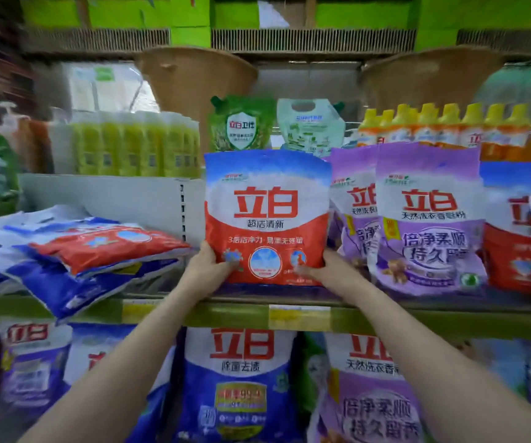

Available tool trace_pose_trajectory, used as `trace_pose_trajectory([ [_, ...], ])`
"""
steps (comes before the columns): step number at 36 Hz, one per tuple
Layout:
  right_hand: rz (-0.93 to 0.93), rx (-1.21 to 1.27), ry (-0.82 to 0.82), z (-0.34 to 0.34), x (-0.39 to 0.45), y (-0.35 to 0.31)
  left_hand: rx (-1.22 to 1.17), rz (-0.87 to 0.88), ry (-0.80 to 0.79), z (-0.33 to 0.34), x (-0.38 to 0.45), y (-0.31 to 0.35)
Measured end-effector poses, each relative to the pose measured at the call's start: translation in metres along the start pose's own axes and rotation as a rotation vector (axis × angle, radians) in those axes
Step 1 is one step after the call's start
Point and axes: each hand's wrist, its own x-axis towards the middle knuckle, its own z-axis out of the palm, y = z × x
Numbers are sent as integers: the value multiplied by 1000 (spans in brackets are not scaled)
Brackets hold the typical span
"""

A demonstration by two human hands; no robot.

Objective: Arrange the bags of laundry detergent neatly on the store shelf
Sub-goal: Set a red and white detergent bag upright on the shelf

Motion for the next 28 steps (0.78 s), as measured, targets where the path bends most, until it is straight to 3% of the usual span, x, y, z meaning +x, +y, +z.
trace_pose_trajectory([
  [7, -56, -204, 10, 1, -13, -19, -65, -53, 122, 1, -2, 1],
  [12, -66, -138, 40, 2, -15, -20, -152, -68, 203, 0, 0, 0],
  [20, -110, -237, 155, 8, -14, -19, 161, 108, 460, 11, -3, -11],
  [24, -175, -532, 190, 11, -20, -21, 254, 171, 391, 13, -11, -8],
  [28, -255, -802, 239, 24, -25, -41, 603, 205, 239, -9, -20, -7],
])
